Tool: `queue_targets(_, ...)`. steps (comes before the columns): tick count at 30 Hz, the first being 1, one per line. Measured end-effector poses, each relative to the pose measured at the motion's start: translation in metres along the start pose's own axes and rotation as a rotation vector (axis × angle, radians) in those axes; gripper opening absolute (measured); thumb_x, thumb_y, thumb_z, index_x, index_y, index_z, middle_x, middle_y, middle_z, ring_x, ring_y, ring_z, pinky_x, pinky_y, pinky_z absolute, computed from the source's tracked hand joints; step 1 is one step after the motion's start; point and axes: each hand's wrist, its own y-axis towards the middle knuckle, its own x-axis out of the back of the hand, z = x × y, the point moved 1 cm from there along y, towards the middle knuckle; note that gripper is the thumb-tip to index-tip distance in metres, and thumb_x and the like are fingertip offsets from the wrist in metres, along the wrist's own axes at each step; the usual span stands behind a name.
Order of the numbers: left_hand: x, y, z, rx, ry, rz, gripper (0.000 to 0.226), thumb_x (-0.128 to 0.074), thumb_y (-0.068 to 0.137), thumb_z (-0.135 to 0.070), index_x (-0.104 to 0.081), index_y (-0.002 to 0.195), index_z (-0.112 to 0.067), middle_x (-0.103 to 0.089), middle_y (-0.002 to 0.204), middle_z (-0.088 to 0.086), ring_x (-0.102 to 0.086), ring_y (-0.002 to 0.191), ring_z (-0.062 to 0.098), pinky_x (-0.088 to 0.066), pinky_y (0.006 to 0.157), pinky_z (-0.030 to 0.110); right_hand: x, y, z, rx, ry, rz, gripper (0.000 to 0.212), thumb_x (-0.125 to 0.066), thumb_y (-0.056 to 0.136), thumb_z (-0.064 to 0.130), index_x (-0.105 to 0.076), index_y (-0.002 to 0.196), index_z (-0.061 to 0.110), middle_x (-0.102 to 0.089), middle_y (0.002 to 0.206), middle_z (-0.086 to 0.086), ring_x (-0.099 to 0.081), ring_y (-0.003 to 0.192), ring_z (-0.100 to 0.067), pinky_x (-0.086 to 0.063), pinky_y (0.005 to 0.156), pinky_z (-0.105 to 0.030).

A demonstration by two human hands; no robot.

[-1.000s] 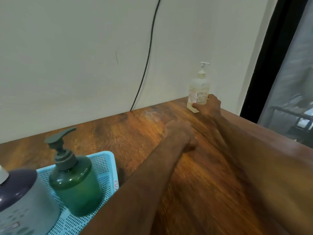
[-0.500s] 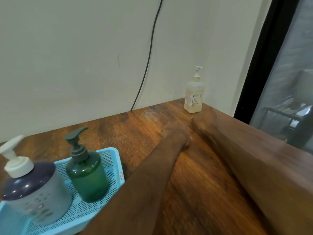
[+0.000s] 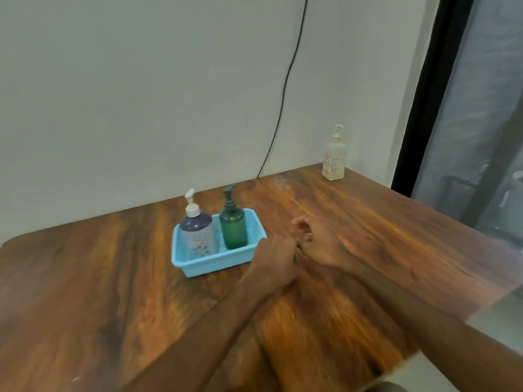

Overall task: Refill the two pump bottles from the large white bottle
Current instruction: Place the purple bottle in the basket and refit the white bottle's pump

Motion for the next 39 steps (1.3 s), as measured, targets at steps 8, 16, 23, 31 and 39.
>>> queue_targets(8,-0.031,-0.145,0.097,0.341,-0.320,-0.459,0.035,-0.062,0.102,-0.039,-0.050,0.134,-0.029,-0.056,0.137,-0.005,-0.057,0.129,0.016,-0.047,0.112,0.036,-0.033,-0.059,0.057,0.136,-0.059,0.116,0.066,-0.075,0.083,0.051,-0.042,0.139,0.040,-0.049,0.127,0.023,-0.051,0.115,0.000,-0.042,0.101,-0.023)
queue_targets(16,-0.024,-0.136,0.178,0.393,-0.475,-0.315,0.057,-0.062,0.104,-0.046,-0.043,0.154,-0.027,-0.054,0.158,-0.002,-0.057,0.136,0.014,-0.049,0.111,0.027,-0.069,-0.030,0.055,0.159,-0.016,0.023,0.024,-0.074,0.090,0.032,-0.069,0.112,0.026,-0.068,0.105,0.010,-0.063,0.093,-0.003,-0.046,0.074,-0.015)
queue_targets(23,-0.016,-0.089,0.190,0.412,-0.496,-0.339,0.021,-0.068,0.103,-0.035,-0.069,0.121,-0.022,-0.073,0.131,0.002,-0.063,0.101,0.003,-0.049,0.068,0.002,-0.068,0.008,0.044,0.162,-0.026,-0.028,0.012,-0.076,0.089,0.022,-0.080,0.100,0.022,-0.074,0.094,0.012,-0.063,0.083,0.002,-0.044,0.072,-0.012)
queue_targets(31,-0.020,-0.033,0.204,0.438,-0.471,-0.413,0.031,-0.072,0.101,-0.028,-0.070,0.129,-0.015,-0.072,0.135,0.006,-0.072,0.116,0.016,-0.046,0.068,0.001,-0.081,0.069,0.037,0.081,0.029,-0.056,0.017,-0.075,0.090,0.018,-0.078,0.106,0.016,-0.075,0.104,0.004,-0.067,0.094,-0.010,-0.049,0.078,-0.016)
queue_targets(39,-0.027,0.011,0.226,0.473,-0.511,-0.469,0.037,-0.074,0.100,-0.021,-0.069,0.135,-0.009,-0.071,0.137,0.011,-0.072,0.120,0.020,-0.058,0.092,0.022,-0.092,0.114,0.033,0.045,0.024,-0.053,0.022,-0.073,0.092,0.020,-0.076,0.113,0.014,-0.073,0.110,-0.004,-0.062,0.089,-0.005,-0.044,0.067,-0.008)
